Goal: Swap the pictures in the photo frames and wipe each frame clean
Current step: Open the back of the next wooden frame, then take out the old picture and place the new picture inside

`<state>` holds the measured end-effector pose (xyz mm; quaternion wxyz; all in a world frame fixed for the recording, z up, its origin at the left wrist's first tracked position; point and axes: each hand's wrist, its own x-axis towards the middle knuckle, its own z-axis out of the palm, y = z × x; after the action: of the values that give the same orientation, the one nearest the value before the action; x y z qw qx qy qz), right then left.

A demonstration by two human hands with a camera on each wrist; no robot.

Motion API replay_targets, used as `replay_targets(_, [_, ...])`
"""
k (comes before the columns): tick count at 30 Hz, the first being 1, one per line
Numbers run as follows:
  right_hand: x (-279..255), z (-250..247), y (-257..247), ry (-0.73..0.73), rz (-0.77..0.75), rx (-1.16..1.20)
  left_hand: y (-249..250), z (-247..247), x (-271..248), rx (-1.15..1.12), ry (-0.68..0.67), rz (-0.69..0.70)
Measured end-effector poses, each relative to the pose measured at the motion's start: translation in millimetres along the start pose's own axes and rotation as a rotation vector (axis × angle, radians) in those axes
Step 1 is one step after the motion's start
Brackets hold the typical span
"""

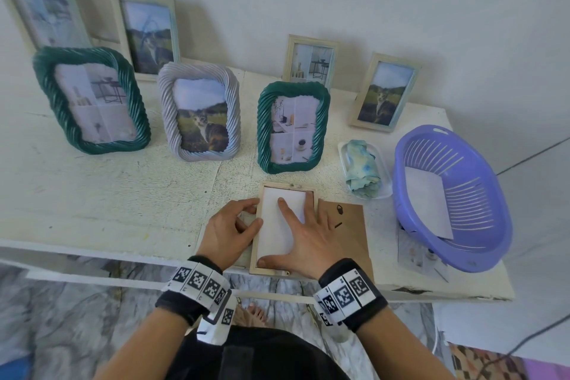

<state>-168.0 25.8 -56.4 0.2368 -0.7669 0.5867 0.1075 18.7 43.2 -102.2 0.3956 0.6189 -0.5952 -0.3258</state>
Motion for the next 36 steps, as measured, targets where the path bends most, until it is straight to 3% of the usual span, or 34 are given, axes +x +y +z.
replay_targets(15, [-5.5,-7.8,-3.1,0.178,-0.013,0.045,17.2,-3.0,-0.4,0.036,-0.016,0.004])
replay_targets(19, [-12.2,-8.8,2.6,0.271,-0.063,0.313,32.8,-2.2,3.0,-0.080,-0.022,-0.119])
replay_targets(22, [-21.7,-15.0,10.1,0.457,-0.105,0.689,45.6,-6.8,8.5,-0.227,-0.034,-0.186])
replay_targets(24, [-28.3,-18.5,15.1,0.484,-0.078,0.933,53.9,-10.1,11.0,-0.307,-0.028,-0.216])
replay_targets(27, [-36.0,-25.3,16.9,0.472,-0.082,1.137,64.6,-11.6,12.7,-0.215,0.004,-0.184])
replay_targets(30, [-48.1,-36.2,11.3,0.510,-0.177,1.174,76.4,-8.9,10.4,-0.048,0.042,-0.101])
replay_targets(32, [-54.7,-40.0,9.1,0.485,-0.221,1.140,90.3,-7.0,8.6,-0.170,-0.045,-0.103])
replay_targets(36, [-61.4,-38.1,12.5,0.438,-0.220,1.047,111.1,-0.4,2.2,-0.632,-0.331,-0.299])
